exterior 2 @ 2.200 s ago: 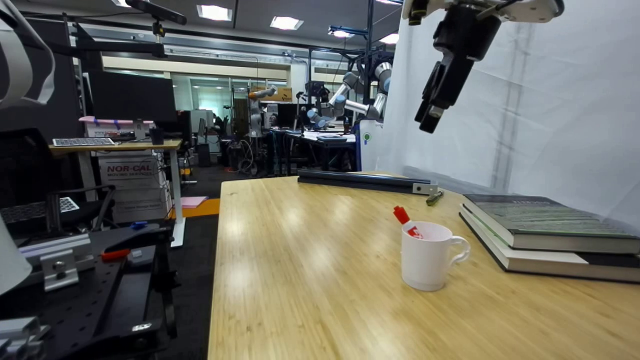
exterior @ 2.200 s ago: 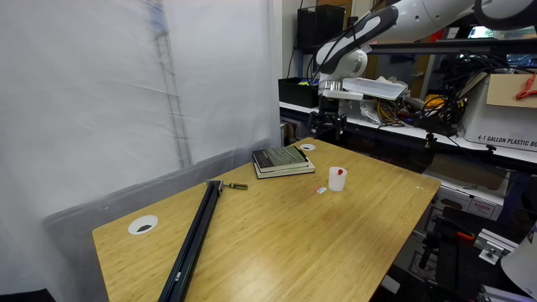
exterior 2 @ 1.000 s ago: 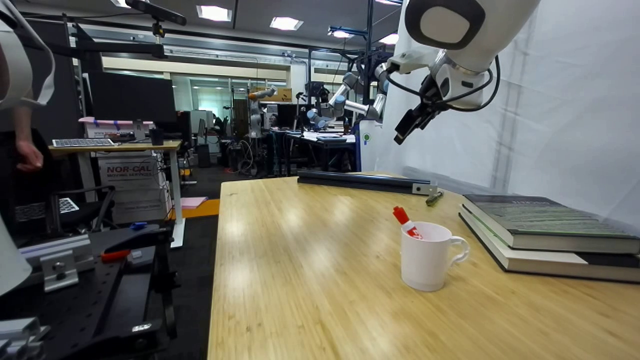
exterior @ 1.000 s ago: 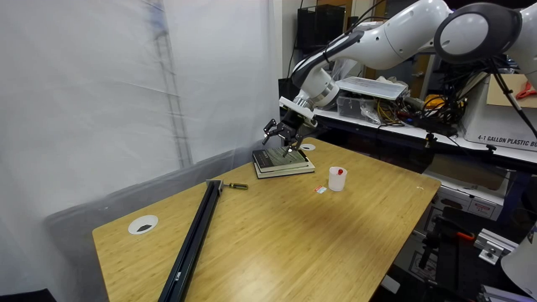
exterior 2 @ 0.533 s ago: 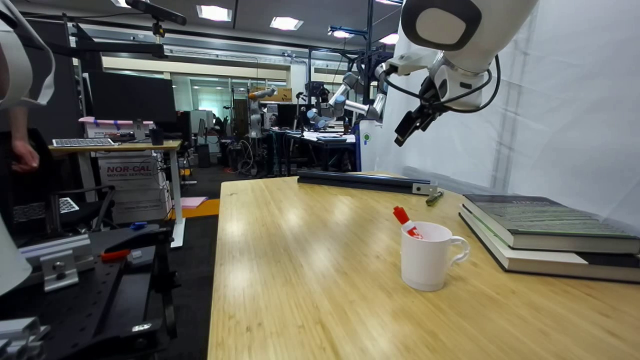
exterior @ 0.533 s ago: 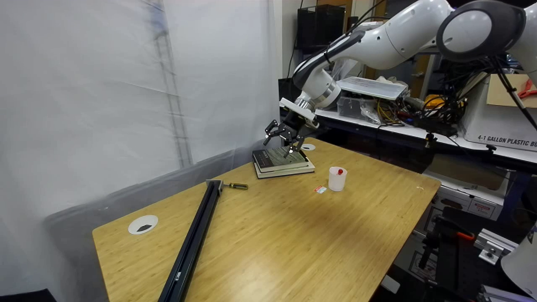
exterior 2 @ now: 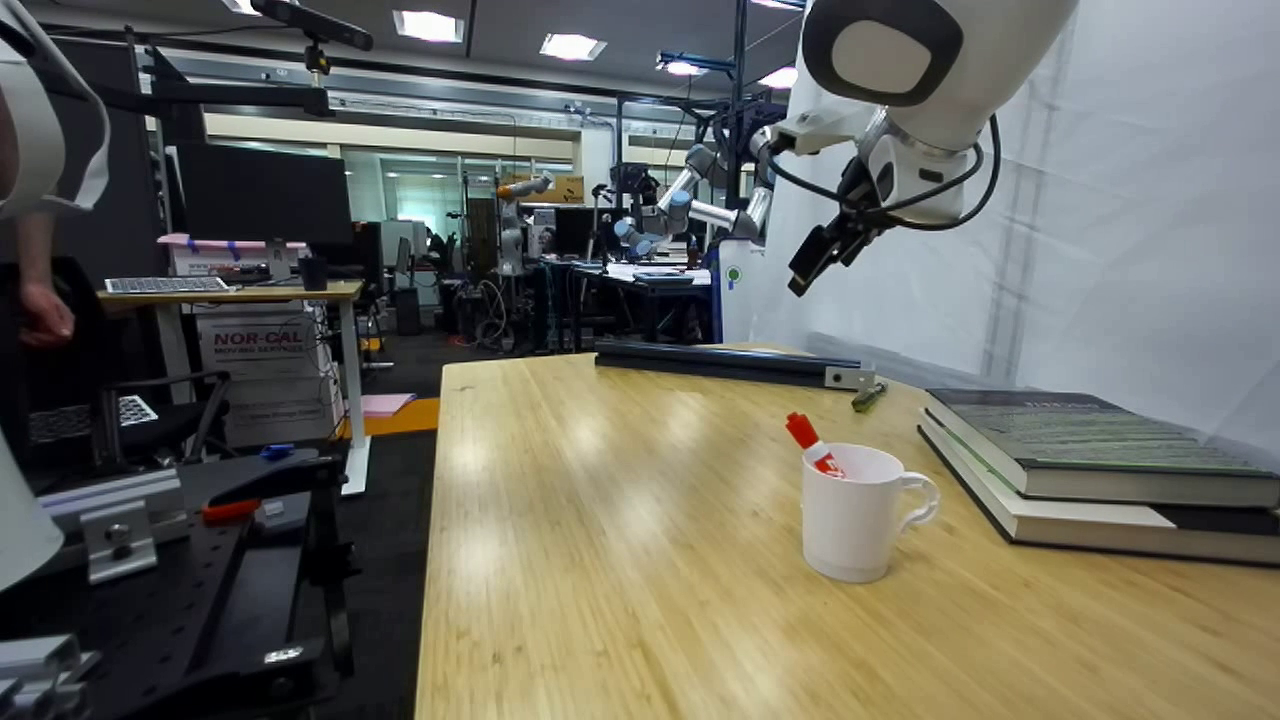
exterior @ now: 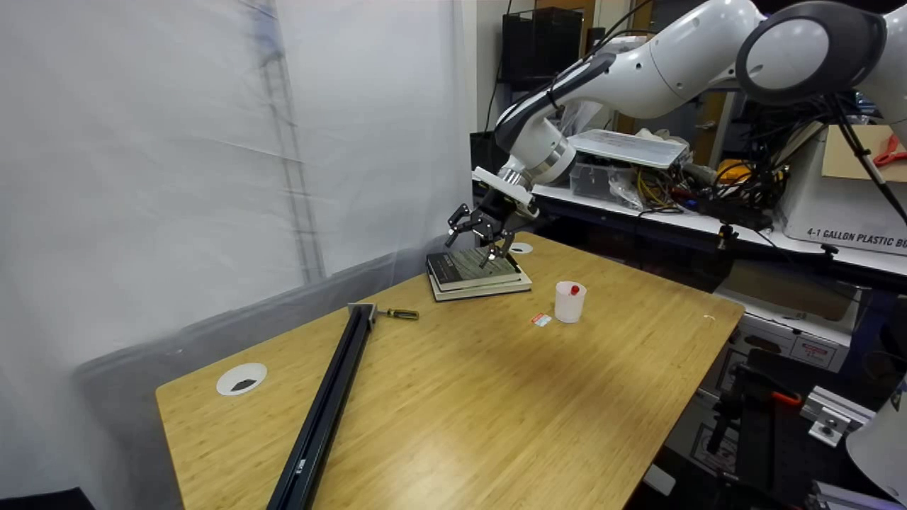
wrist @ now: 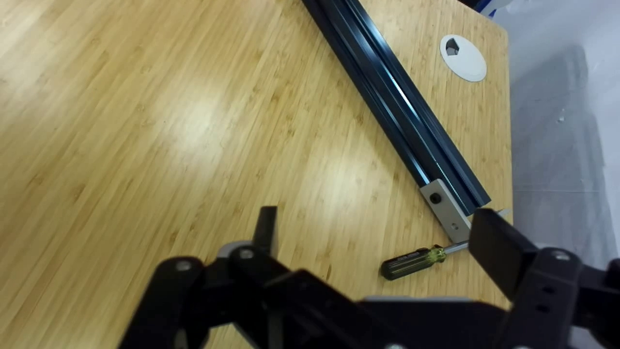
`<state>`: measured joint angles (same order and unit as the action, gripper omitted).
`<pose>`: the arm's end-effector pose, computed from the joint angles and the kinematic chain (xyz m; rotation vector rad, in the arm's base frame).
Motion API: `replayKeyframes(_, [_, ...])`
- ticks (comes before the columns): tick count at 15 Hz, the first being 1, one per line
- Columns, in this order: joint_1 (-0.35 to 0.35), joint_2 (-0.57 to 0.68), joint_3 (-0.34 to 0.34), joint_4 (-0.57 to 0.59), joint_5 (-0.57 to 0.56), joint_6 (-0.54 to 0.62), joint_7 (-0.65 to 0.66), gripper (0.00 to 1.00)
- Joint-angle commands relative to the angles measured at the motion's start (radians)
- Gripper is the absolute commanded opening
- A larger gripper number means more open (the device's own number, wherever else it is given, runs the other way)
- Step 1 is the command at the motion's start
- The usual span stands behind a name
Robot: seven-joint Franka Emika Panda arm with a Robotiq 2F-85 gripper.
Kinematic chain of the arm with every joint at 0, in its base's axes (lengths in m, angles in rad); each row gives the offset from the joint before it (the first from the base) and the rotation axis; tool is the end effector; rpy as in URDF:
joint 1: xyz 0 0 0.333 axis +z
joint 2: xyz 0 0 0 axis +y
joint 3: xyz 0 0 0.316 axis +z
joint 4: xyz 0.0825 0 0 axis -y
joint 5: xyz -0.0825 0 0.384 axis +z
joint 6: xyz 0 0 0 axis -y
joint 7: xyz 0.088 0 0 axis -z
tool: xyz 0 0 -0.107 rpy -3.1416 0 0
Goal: Move the mug to the right, put the marker on the desk, then put it back in the mug
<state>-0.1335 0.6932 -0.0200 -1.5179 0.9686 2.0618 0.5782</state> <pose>0.7059 -0.0628 0.2591 -1.8989 1.4102 0.3740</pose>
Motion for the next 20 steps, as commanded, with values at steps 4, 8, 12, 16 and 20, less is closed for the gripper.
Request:
replayKeyframes(4, [-0.007,-0.006,-0.038,-0.035,0.002,-0.014,0.002,1.0])
replayKeyframes(8, [-0.029,-0.022,-0.071,-0.1,0.011,-0.014,-0.003,1.0])
replayKeyframes(12, [-0.056,-0.035,-0.092,-0.154,0.015,-0.029,-0.019,1.0])
replayKeyframes(16, [-0.084,-0.07,-0.123,-0.222,0.003,-0.052,-0.058,1.0])
replayKeyframes(20, [-0.095,-0.096,-0.157,-0.264,-0.052,-0.103,-0.132,1.0])
